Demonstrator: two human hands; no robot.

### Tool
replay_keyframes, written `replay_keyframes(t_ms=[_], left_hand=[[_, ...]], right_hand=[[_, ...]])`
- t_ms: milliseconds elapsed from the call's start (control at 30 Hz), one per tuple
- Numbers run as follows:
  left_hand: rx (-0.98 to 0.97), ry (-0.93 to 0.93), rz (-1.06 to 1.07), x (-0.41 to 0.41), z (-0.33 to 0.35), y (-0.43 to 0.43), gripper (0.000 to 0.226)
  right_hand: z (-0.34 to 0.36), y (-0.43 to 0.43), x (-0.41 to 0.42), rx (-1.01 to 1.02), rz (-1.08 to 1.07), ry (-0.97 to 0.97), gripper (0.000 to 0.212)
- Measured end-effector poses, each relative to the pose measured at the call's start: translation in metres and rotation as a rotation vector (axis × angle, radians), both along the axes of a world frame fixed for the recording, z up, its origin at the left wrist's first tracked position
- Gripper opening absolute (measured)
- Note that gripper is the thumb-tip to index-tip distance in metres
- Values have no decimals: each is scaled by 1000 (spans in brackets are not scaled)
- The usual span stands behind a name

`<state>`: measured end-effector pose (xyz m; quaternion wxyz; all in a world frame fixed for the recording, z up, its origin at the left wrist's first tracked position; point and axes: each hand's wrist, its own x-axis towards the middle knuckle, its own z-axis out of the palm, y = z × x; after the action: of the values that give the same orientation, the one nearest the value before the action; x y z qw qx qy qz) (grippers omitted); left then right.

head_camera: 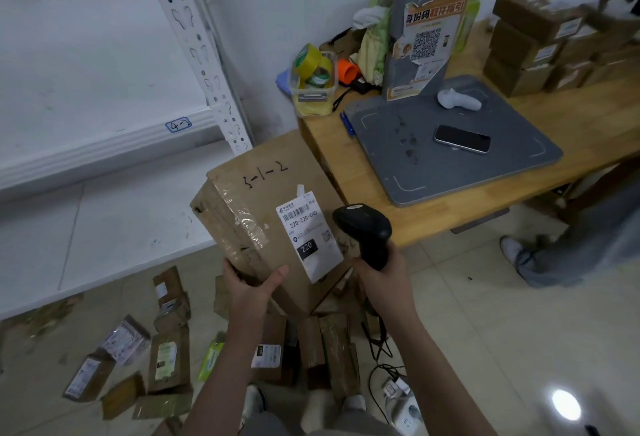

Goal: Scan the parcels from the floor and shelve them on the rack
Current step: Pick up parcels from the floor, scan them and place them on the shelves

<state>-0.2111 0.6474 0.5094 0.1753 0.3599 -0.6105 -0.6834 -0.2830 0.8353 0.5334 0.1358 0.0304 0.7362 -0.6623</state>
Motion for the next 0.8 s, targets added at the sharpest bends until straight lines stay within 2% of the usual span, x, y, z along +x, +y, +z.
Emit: replay_keyframes(t_ms=[100,167,333,433,567,667,800], left_hand=[[55,-27,100,-6,-4,-3,94],[126,-29,165,-8,-5,-7,92],[217,-42,254,-5,-10,-21,63],[223,-53,277,-3,-8,-28,61],[251,-46,305,0,-4,-32,70],[283,-35,326,-1,-2,-34,63],[294,-16,292,-2,0,-31,66]], right_hand=[[-26,7,-29,104,-103,-69,41],[-43,11,-51,207,-132,-116,39],[-66,12,-103,334,-98,-157,33],[-77,7,-135,380,-79,-151,37],[-87,-3,-173,436,-30,-145,42],[-91,-12,-199,507,26,-145,43],[-99,-23,-225,546,84,-161,47]])
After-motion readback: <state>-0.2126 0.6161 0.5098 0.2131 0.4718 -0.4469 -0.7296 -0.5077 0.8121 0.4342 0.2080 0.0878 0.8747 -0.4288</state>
